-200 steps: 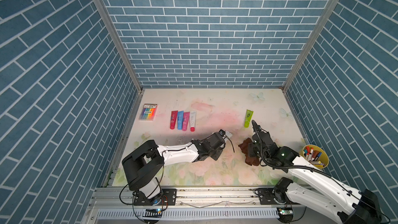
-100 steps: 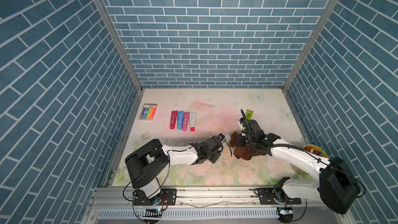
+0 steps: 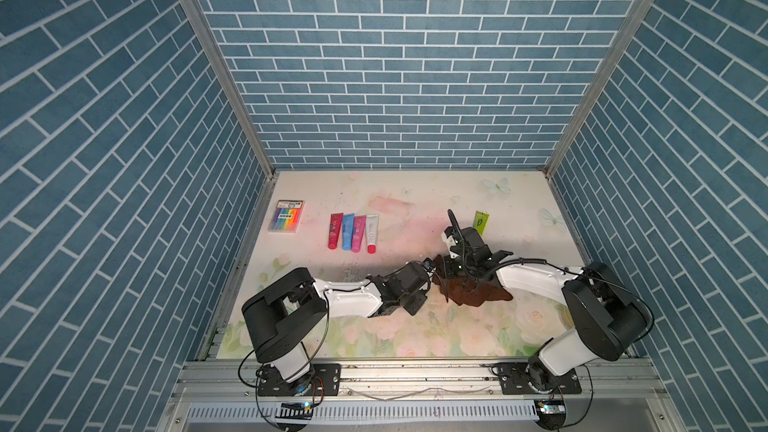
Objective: Wipe the surface of the toothpaste tube
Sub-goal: Wipe the dirt from the toothpaste tube.
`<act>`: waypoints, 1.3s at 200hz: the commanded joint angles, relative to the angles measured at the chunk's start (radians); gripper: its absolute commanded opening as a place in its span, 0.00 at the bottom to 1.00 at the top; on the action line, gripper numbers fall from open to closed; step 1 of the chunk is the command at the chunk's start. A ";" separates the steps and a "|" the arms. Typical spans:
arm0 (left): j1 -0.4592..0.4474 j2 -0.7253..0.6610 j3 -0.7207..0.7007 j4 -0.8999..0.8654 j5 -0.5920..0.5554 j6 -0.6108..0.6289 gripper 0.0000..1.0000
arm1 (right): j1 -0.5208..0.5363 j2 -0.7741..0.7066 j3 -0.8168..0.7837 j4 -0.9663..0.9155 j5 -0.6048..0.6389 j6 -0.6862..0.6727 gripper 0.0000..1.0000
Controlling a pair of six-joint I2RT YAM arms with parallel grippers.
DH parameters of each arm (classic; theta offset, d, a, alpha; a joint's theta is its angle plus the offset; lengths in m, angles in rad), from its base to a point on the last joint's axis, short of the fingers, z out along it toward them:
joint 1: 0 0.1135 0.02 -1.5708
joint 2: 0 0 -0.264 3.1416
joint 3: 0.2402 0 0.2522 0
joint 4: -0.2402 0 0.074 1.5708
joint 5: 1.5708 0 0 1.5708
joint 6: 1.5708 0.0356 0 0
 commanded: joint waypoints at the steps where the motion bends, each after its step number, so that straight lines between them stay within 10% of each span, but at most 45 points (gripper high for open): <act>1: -0.002 0.014 -0.005 0.007 0.029 0.026 0.08 | -0.002 0.047 -0.031 0.080 -0.071 -0.013 0.00; 120: -0.003 0.029 0.007 0.000 0.028 0.027 0.04 | 0.177 0.069 -0.209 0.361 -0.222 0.153 0.00; 206: -0.003 0.004 -0.012 0.011 0.026 0.027 0.00 | -0.124 0.039 -0.227 0.034 0.165 0.083 0.00; 260: -0.003 0.005 -0.012 0.012 0.030 0.028 0.00 | -0.124 0.003 -0.215 0.082 0.030 0.056 0.00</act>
